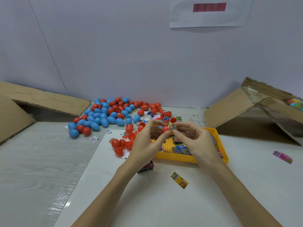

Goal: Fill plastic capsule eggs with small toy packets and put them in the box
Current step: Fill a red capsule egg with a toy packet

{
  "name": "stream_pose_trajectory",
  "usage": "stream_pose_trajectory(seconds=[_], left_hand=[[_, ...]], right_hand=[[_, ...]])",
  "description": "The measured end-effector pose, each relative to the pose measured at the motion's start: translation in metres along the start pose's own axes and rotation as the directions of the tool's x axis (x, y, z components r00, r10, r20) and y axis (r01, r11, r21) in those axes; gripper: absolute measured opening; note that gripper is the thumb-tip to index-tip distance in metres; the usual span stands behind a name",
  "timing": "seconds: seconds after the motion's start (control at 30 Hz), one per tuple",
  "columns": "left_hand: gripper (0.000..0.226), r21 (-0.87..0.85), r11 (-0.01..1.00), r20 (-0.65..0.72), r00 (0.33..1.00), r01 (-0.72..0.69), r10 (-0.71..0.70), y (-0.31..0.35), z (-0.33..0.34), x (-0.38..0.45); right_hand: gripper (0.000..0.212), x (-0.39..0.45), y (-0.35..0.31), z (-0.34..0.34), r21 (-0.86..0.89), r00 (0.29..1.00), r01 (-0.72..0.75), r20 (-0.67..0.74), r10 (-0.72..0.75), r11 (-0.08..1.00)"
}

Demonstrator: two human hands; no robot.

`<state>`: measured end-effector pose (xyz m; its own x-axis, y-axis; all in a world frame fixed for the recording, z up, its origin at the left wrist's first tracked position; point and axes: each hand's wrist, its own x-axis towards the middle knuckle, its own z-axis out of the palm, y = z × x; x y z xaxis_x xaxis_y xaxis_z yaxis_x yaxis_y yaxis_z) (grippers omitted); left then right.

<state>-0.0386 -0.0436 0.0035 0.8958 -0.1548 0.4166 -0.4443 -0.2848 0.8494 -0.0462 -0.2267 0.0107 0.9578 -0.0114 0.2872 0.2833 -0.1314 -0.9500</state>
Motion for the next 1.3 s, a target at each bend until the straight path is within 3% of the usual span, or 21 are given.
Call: stream_pose_trajectory(seconds=[0.17,0.3,0.4,0.53,0.83,1.3], left_hand=[[0.037,0.025,0.993,-0.043,0.993,-0.112,0.113,0.001,0.003,-0.001],[0.046,0.15,0.962,-0.082,0.967,-0.228,0.242,0.001,0.003,-0.001],[0.047,0.238,0.933,-0.07,0.953,-0.271,0.294,-0.001,0.002,-0.002],[0.044,0.252,0.919,-0.042,0.946,-0.302,0.323,-0.002,0.004,-0.002],[0.045,0.21,0.923,0.007,0.944,-0.323,0.329,-0.003,0.004,-0.003],[0.035,0.085,0.945,-0.035,0.947,-0.317,0.32,-0.005,0.008,-0.002]], right_hand=[[0.023,-0.001,-0.002,0.0,0.058,0.999,-0.026,0.02,0.025,0.998],[0.037,-0.001,-0.002,0.002,0.237,0.989,-0.144,0.071,0.131,0.961],[0.047,-0.001,-0.004,0.002,0.398,0.963,-0.269,0.127,0.238,0.877],[0.032,-0.002,-0.009,0.001,0.552,0.923,-0.384,0.22,0.316,0.74],[0.033,-0.003,-0.017,0.003,0.625,0.864,-0.503,0.35,0.362,0.597],[0.018,-0.008,-0.026,0.01,0.633,0.816,-0.576,0.408,0.41,0.517]])
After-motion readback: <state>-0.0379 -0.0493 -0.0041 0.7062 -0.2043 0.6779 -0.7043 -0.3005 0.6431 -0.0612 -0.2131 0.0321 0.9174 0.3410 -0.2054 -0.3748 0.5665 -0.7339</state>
